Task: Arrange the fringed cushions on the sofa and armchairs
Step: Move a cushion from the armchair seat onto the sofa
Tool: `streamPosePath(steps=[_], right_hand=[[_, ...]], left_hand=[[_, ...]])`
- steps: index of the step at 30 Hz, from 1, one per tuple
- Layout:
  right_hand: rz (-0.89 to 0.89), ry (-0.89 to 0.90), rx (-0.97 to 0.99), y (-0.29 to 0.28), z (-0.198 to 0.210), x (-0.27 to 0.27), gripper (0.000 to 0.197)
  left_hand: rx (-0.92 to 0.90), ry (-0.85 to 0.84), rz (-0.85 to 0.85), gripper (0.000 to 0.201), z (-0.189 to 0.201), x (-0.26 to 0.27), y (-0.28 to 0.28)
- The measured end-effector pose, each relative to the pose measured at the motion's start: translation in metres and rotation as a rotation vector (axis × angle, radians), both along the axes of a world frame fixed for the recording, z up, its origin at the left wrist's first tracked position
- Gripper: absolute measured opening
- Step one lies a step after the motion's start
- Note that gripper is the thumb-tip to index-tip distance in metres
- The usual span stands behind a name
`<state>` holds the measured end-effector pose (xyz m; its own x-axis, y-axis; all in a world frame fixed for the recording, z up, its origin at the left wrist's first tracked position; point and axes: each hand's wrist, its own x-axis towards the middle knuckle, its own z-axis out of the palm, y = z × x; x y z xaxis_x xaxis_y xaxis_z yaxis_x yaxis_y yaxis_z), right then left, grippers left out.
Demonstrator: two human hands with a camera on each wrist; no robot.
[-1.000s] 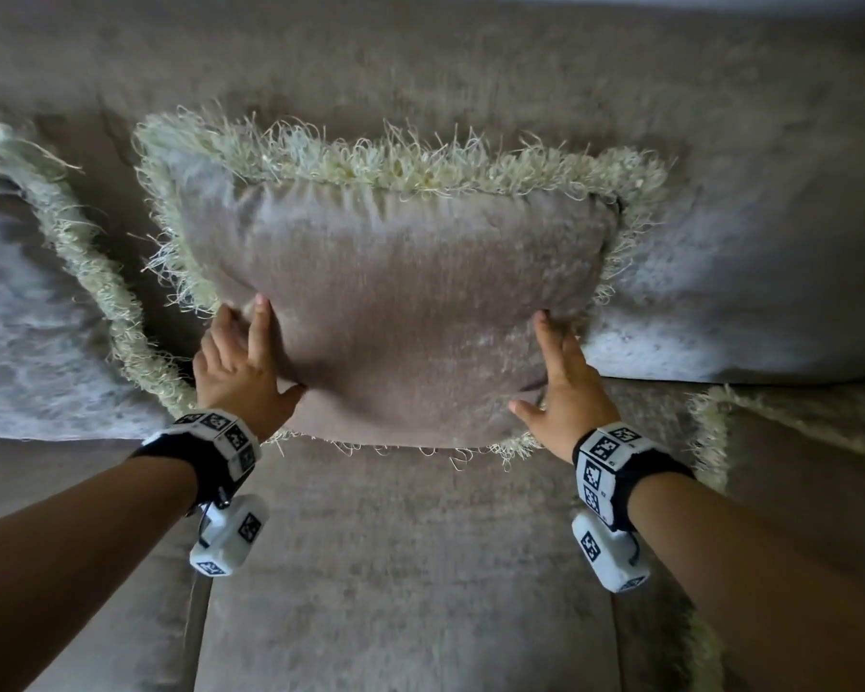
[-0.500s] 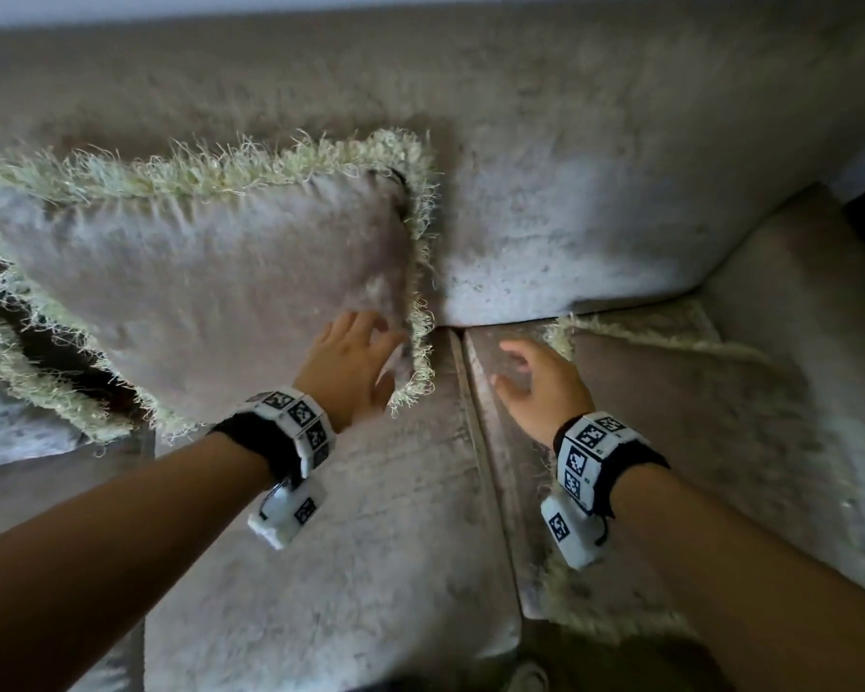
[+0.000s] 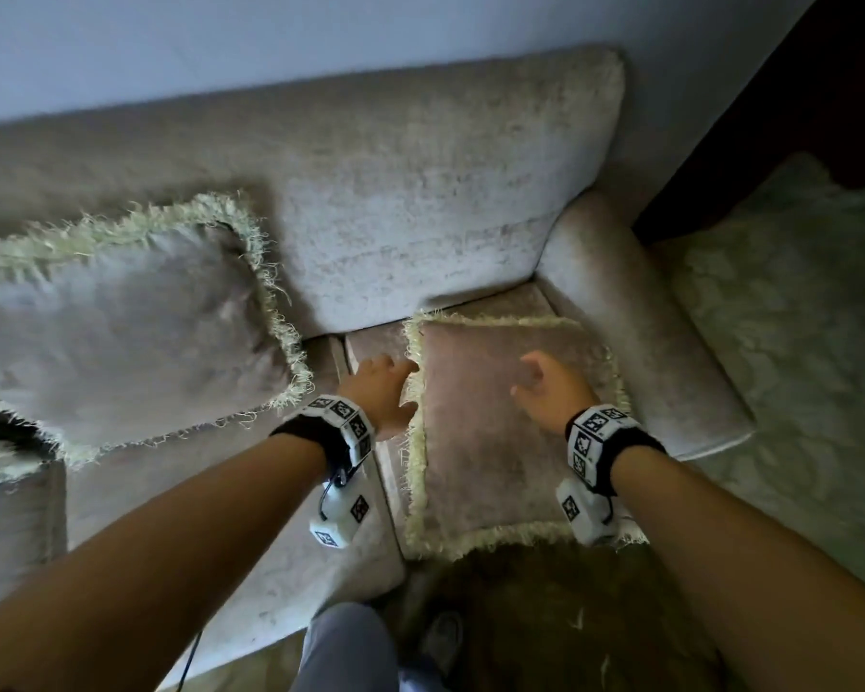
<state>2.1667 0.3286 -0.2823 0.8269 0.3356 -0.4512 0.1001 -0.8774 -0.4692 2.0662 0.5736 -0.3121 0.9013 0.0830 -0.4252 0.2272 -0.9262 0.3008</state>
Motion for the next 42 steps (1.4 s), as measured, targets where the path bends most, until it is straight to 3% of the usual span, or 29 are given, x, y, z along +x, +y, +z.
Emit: streamPosePath(steps=[5, 9, 13, 17, 20, 23, 26, 30, 37, 42], right_hand=[[-0.097, 0.117, -0.144, -0.076, -0.025, 0.041, 0.057], [-0.17, 0.179, -0.219, -0.124, -0.056, 0.069, 0.047], [-0.165, 0.215, -0.246, -0.152, -0.098, 0.103, 0.074], [-0.119, 0.267, -0.282, -0.159, -0.144, 0.14, 0.088], [-0.078, 0.267, -0.259, -0.159, -0.179, 0.165, 0.094], [-0.098, 0.31, -0.215, -0.169, -0.23, 0.175, 0.116], [-0.156, 0.359, -0.156, -0.175, -0.26, 0.164, 0.112], [-0.196, 0.405, -0.136, -0.185, -0.272, 0.149, 0.104], [-0.149, 0.56, -0.078, -0.195, -0.267, 0.171, 0.147], [-0.105, 0.537, -0.112, -0.195, -0.289, 0.168, 0.156]], left_hand=[[-0.046, 0.064, 0.019, 0.066, -0.042, 0.051, -0.047], [-0.024, 0.131, -0.024, 0.073, -0.086, 0.092, -0.062], [-0.015, 0.219, 0.007, 0.083, -0.126, 0.122, -0.064], [0.013, 0.334, 0.039, 0.105, -0.164, 0.138, -0.059], [-0.022, 0.411, 0.129, 0.126, -0.19, 0.142, -0.062], [-0.169, 0.414, 0.28, 0.142, -0.219, 0.135, -0.065], [-0.276, 0.395, 0.413, 0.151, -0.243, 0.126, -0.067], [-0.311, 0.369, 0.495, 0.153, -0.249, 0.122, -0.076], [-0.309, 0.353, 0.512, 0.152, -0.235, 0.125, -0.091], [-0.306, 0.321, 0.493, 0.15, -0.245, 0.127, -0.096]])
